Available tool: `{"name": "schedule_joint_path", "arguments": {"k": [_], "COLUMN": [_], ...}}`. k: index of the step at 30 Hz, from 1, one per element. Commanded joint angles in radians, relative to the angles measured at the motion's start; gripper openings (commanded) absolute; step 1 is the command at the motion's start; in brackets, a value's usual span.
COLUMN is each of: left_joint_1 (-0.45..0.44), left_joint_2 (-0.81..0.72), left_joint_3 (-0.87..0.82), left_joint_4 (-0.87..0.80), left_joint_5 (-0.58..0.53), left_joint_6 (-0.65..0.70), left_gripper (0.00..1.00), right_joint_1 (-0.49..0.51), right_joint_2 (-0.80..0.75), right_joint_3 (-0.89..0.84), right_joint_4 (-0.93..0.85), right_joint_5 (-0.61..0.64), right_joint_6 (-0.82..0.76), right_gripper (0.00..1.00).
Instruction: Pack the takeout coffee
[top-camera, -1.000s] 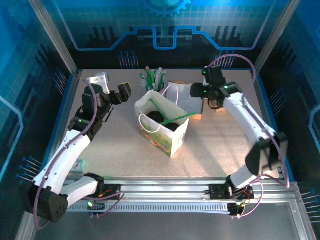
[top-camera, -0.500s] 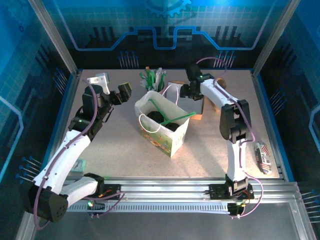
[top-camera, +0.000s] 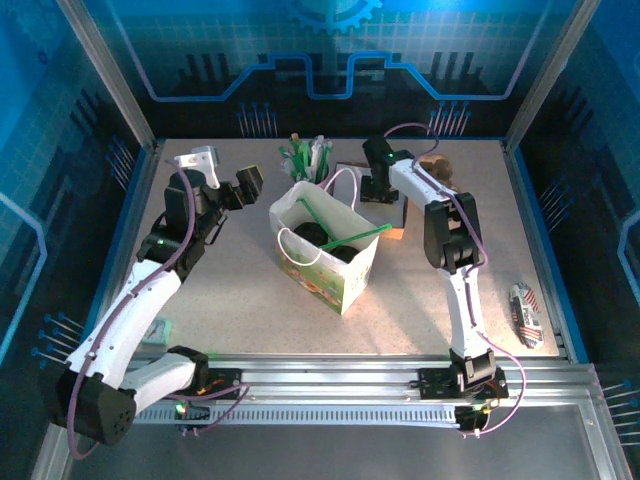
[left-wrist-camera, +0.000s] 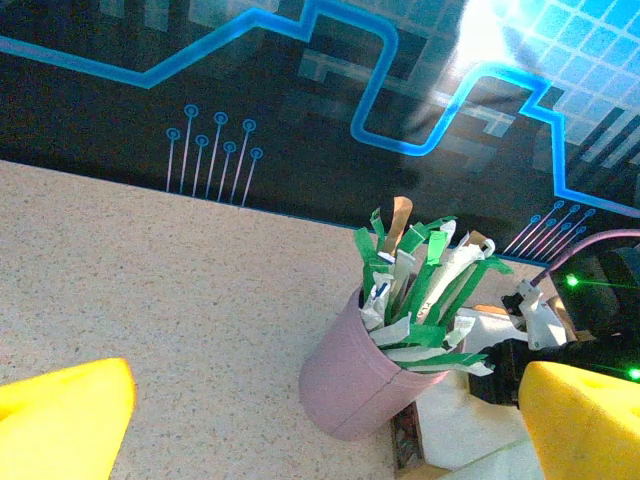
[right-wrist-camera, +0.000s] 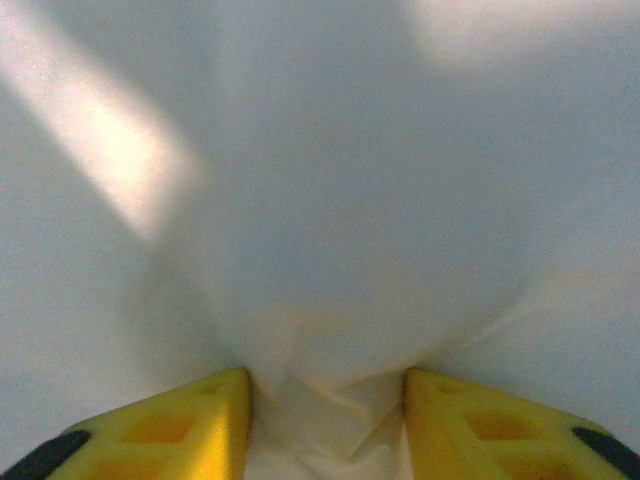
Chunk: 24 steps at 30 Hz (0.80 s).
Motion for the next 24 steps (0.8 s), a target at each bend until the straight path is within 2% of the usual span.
{"name": "schedule_joint_path", "arguments": {"k": [1,4,8,11,19,24], "left_joint_1": [0.003,0.003,0.003,0.002,0.003,0.003], "left_joint_2": [0.009,0.015,0.014,0.011,0.009,0.001], "left_joint_3": [-0.009,-0.007,-0.006,-0.006,-0.009,-0.010], "left_joint_4": [0.023,0.022,0.022,0.020,0.024,0.025], "left_joint_5": [-0.008,-0.006,-0.009,-0.012,-0.008,-0.003], "left_joint_6": [0.021,0.022,0.026,0.029,0.032,0.030], "left_gripper": [0.99,0.99,0.99,0.99,0.99,0.99], "right_joint_1": [0.009,0.009,0.009,0.010,0.010,0.001], "right_joint_2": [0.032,0.011,-0.024,-0.082,-0.254,-0.396], "right_joint_3": [0.017,0.007,0.011,0.007,-0.008,-0.073], "right_joint_4": [-0.027,-0.023,-0.031,-0.029,-0.036,-0.019], "right_joint_5": [-0.005,0.003,0.005,0.004,0.005,-0.008], "right_joint_6": [0.008,0.007,0.006,0.009,0.002,0.013], "right_gripper": [0.39,0.25,0.19,0.10,0.00,0.00]}}
